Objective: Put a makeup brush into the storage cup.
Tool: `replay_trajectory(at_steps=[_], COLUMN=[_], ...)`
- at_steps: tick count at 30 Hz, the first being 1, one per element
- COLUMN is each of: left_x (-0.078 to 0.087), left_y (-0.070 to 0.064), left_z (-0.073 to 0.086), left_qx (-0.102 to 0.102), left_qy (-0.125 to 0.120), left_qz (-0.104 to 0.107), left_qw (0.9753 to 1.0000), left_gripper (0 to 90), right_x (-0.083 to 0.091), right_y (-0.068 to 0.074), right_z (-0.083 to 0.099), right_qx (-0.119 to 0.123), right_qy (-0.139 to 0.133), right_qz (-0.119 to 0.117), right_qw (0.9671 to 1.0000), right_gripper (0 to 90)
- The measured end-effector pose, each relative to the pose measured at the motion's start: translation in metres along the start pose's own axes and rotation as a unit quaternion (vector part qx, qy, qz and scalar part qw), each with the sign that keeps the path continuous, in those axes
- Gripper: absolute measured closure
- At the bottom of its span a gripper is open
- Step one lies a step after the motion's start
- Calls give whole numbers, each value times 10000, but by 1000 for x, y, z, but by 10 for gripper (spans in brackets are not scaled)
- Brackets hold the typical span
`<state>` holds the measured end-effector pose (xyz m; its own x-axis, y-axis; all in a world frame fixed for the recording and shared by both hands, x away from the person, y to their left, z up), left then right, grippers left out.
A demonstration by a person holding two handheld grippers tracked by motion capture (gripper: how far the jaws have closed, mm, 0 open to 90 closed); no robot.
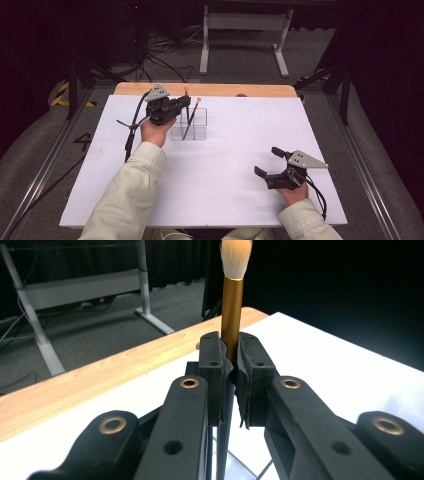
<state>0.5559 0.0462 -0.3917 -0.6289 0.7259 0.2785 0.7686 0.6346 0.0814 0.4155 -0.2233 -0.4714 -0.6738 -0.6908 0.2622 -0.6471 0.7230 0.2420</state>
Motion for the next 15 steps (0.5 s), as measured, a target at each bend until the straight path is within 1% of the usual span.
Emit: replay_trajectory(at_steps=[1, 6, 8, 15], left_x=[0, 0, -1, -4], left_y=[0, 1, 0, -2], left_z=[2, 6, 8, 10], left_qx=[45, 30, 81, 31], left_qy=[15, 62, 70, 110], left_qz=[8, 22, 54, 77], left_qw=[10000, 10000, 9999, 9999], left_gripper=[826, 826, 826, 825], right_x=[0, 0, 0, 0], right_y=[0, 0, 0, 0], right_z=[0, 0, 0, 0], right_qx=[-1, -4, -10, -11], right_qy=[0, 1, 1, 5], right_qz=[0, 0, -7, -8], right_qw=[10000, 10000, 10000, 10000], right_gripper=[0, 0, 0, 0])
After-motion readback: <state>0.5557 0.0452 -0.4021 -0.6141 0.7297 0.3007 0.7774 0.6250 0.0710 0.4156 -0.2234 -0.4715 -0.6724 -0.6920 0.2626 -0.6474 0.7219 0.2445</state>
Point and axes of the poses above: each handheld gripper's, and its own axes: x roughly backward along the jaws, z roughly out of its underside, y roughly to its left, the point moved 10 cm from there along -x, roughly forward along the jaws, and after that the axes turned 11 degrees about -x, right-handed, at the moved point
